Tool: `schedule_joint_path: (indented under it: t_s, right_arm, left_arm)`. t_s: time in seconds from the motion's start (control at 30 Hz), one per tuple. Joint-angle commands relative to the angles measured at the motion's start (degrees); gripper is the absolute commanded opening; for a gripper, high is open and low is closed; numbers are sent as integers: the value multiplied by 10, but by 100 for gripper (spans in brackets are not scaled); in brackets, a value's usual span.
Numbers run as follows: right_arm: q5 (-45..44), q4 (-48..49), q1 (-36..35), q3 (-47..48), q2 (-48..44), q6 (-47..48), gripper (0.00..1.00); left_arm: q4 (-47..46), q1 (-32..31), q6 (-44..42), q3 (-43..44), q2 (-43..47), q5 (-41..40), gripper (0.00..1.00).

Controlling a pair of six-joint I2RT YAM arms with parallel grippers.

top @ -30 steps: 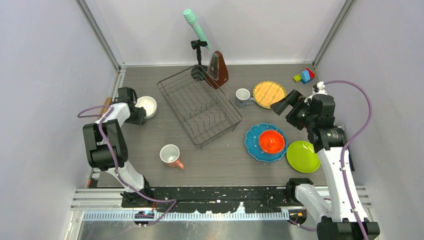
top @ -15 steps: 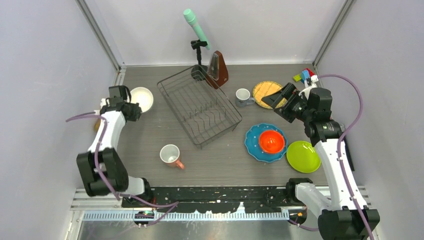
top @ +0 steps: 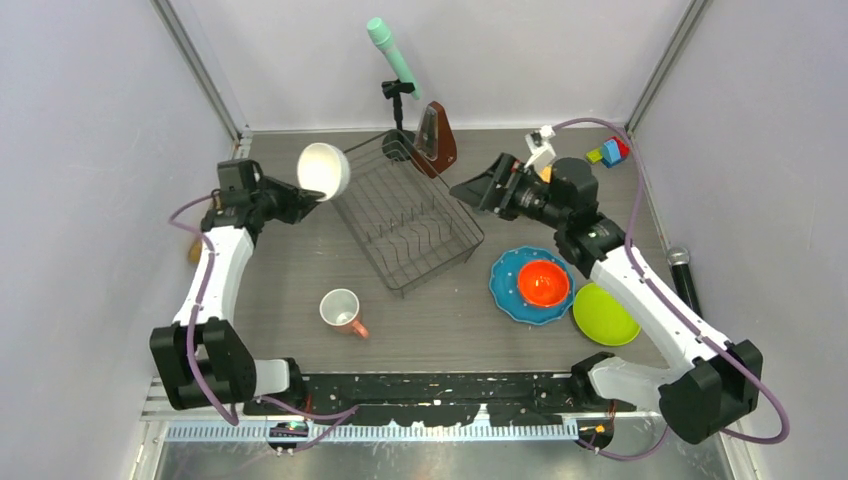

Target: Load the mixed dishes into the dish rack

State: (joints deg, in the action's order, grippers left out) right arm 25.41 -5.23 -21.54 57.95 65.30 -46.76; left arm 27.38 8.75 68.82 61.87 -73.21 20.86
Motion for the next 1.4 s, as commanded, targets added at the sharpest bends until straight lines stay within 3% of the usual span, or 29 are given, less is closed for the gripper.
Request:
schedule_joint_path:
  t_s: [0.0, 0.17, 0.37, 1.2, 1.37]
  right_arm:
    - [-54, 165, -73, 2, 4, 87, 100]
    - [-30, 187, -94, 29, 48, 123, 100]
    - [-45, 191, -100, 65, 96, 122, 100]
    - [-124, 166, -148, 128, 183, 133, 100]
    - [-105, 164, -148, 137, 189, 120, 87]
  left_arm:
    - [-143, -69, 34, 14, -26, 210, 0]
    - [-211, -137, 74, 19, -61, 265, 0]
    - [-247, -184, 102, 24, -81, 277, 0]
    - [-283, -211, 129, 24, -101, 284, 0]
    - [-286, -212, 130, 23, -100, 284, 0]
